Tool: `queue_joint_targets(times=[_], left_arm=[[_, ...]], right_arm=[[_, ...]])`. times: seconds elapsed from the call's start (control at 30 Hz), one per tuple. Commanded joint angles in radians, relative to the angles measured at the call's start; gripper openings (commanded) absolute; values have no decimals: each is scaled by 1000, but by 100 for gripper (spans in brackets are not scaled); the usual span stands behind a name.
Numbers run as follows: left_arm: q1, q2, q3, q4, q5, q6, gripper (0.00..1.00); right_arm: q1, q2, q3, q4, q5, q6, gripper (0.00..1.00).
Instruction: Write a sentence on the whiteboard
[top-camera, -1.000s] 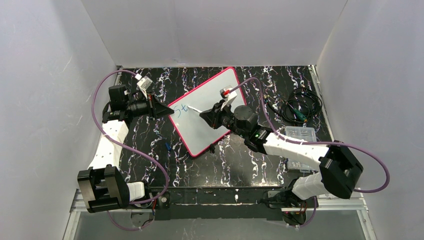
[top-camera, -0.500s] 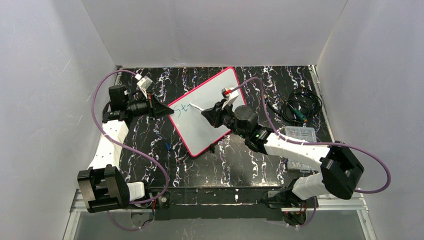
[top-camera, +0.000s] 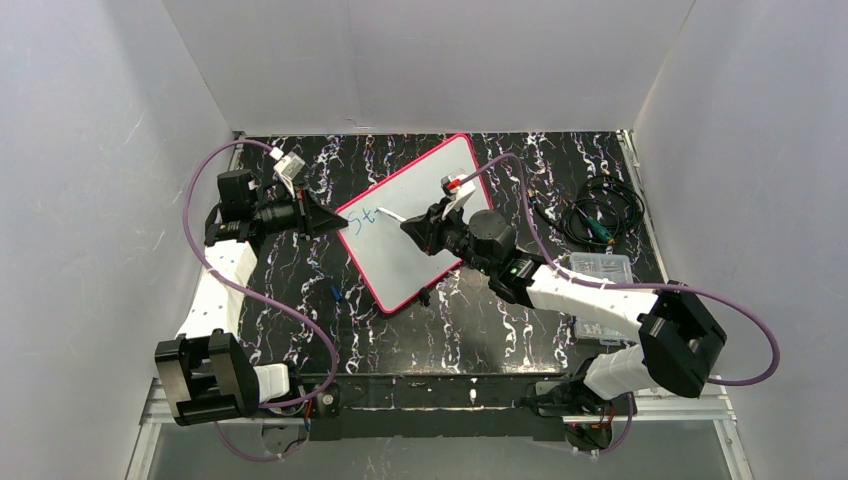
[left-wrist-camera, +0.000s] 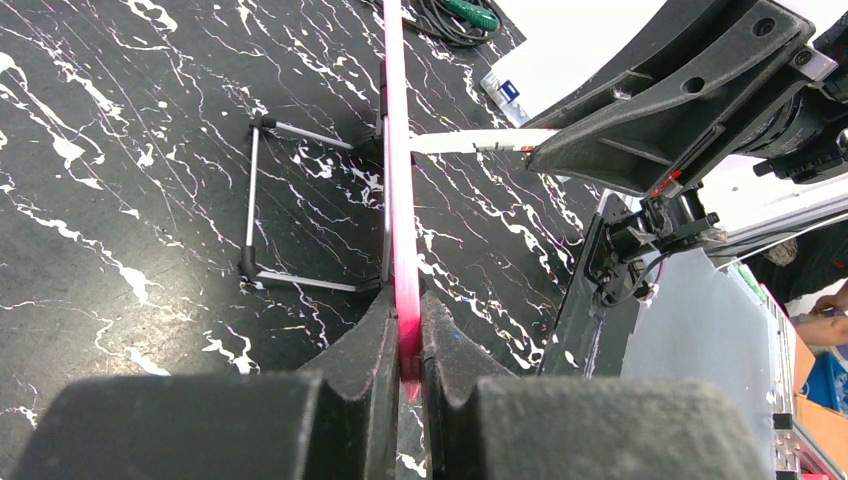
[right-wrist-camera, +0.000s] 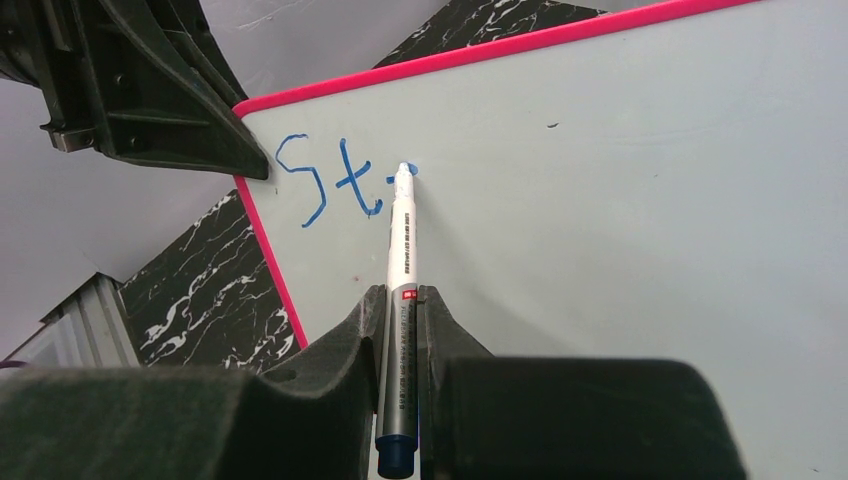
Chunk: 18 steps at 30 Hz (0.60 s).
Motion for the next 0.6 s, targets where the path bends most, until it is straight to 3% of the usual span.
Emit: queue_joint_targets(times=[0.0, 0.57], left_arm=[[-23, -9, 10, -64, 73, 41, 0], [-23, -9, 12, -66, 74, 42, 0]], right_arm=[[-1, 14, 40, 56, -21, -18, 1], [-1, -10, -8, -3, -34, -17, 1]])
